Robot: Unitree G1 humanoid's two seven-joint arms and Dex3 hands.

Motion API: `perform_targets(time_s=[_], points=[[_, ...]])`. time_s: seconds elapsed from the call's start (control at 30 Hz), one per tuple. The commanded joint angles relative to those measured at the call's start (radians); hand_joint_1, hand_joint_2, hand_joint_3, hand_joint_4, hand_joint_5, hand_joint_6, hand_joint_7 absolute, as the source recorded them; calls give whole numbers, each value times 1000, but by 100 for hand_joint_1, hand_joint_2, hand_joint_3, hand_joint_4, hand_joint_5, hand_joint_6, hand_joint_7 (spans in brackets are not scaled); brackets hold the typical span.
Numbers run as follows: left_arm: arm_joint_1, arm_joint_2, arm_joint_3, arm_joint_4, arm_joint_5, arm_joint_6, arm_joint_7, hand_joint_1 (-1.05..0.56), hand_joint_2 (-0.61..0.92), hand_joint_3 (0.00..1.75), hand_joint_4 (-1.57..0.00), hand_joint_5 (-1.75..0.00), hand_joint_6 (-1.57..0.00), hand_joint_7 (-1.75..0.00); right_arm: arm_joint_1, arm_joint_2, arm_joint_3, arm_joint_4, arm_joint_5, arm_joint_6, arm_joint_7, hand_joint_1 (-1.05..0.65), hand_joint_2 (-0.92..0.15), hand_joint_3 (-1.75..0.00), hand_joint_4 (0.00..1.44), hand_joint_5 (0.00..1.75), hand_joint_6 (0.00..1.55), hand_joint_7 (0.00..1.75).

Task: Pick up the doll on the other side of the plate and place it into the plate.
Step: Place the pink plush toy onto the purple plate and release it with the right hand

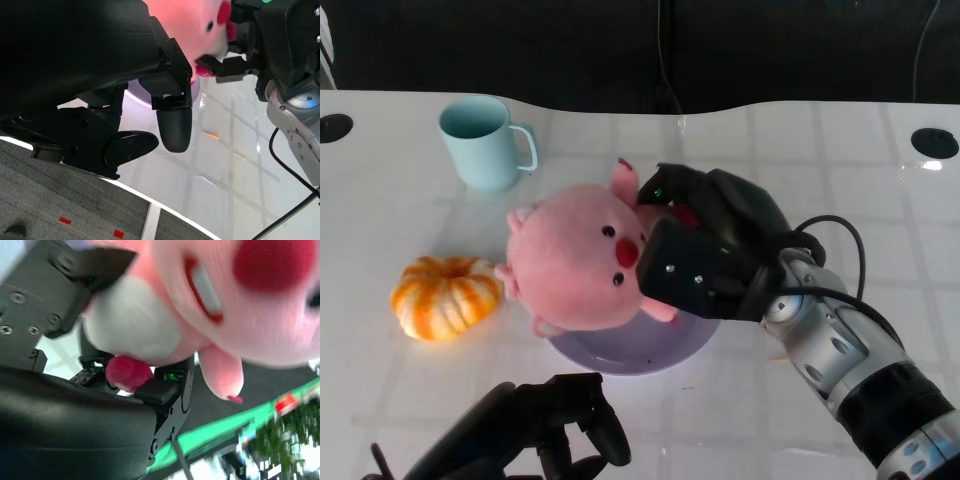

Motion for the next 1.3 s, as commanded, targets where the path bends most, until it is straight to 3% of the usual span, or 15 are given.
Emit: perform_targets(time_s=[0.03, 0.17, 0.33, 0.67, 1.07, 1.3], points=[[0, 4, 3, 5, 5, 8, 13, -13, 84, 63, -61, -175, -59, -129, -11, -31, 19, -46, -8, 21, 59, -48, -91, -27, 36, 44, 48, 5], [-1, 1, 3, 4, 5, 13, 13, -13, 84, 63, -61, -175, -60, -130, 0, -58, 39, -97, -11, 55, 152, -66, -92, -28, 17, 31, 29, 0], [-3, 4, 3, 9, 6, 5, 12, -13, 83, 63, -62, -175, -59, -130, 20, -112, 81, -177, -37, 77, 258, -73, -92, -28, 6, 26, 18, 0], [-8, 7, 6, 15, 5, -6, 13, -14, 82, 66, -61, -175, -60, -131, 71, -202, 79, -323, -57, 70, 310, -73, -92, -25, 7, 27, 20, 1], [-14, 7, 6, 14, 15, 7, 12, -16, 81, 68, -62, -175, -60, -131, 158, -265, 28, -515, -28, 37, 313, -65, -92, -29, 22, 36, 32, 6], [-17, 2, -2, 14, 18, 7, 15, -16, 81, 67, -60, -175, -59, -130, 289, -285, -62, -638, 29, -46, 252, -51, -92, -28, 56, 63, 59, 15]])
